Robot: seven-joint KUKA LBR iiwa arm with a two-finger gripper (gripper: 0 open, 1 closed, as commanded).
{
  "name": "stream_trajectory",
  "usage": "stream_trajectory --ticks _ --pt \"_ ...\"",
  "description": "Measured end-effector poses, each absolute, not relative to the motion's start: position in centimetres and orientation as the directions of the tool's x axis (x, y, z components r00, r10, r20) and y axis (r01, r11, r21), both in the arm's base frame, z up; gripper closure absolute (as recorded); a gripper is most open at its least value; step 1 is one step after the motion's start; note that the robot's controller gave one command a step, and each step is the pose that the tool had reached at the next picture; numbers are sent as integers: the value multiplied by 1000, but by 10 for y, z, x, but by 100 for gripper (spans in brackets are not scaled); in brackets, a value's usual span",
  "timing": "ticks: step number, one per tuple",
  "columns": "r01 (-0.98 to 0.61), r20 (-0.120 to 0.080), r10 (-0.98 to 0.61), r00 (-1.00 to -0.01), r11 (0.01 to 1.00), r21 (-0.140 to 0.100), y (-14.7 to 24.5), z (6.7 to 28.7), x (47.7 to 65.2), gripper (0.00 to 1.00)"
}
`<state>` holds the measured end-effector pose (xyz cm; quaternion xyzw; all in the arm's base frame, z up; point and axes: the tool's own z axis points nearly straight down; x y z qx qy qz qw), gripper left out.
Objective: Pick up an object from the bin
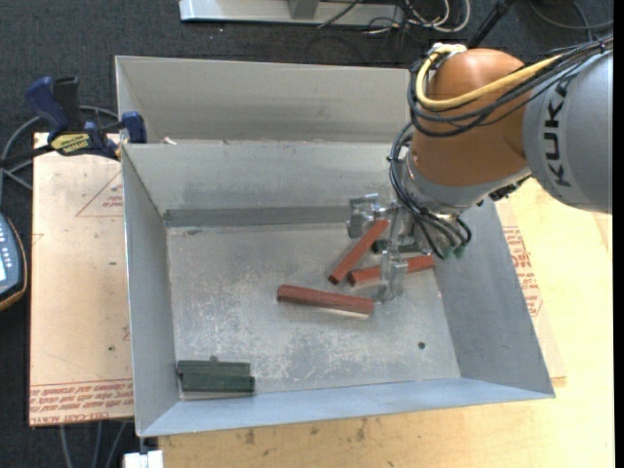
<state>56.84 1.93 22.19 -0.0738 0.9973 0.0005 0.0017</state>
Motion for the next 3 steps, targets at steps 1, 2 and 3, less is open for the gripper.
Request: stream_trajectory --ticks 1,2,3 --pt "-117 7 -117 -993 993 2 16 135 558 0" --pt "-157 -3 -157 -988 988 1 -11 67 588 0" --pt "-158 -15 -158 -987 987 -1 -10 75 592 100"
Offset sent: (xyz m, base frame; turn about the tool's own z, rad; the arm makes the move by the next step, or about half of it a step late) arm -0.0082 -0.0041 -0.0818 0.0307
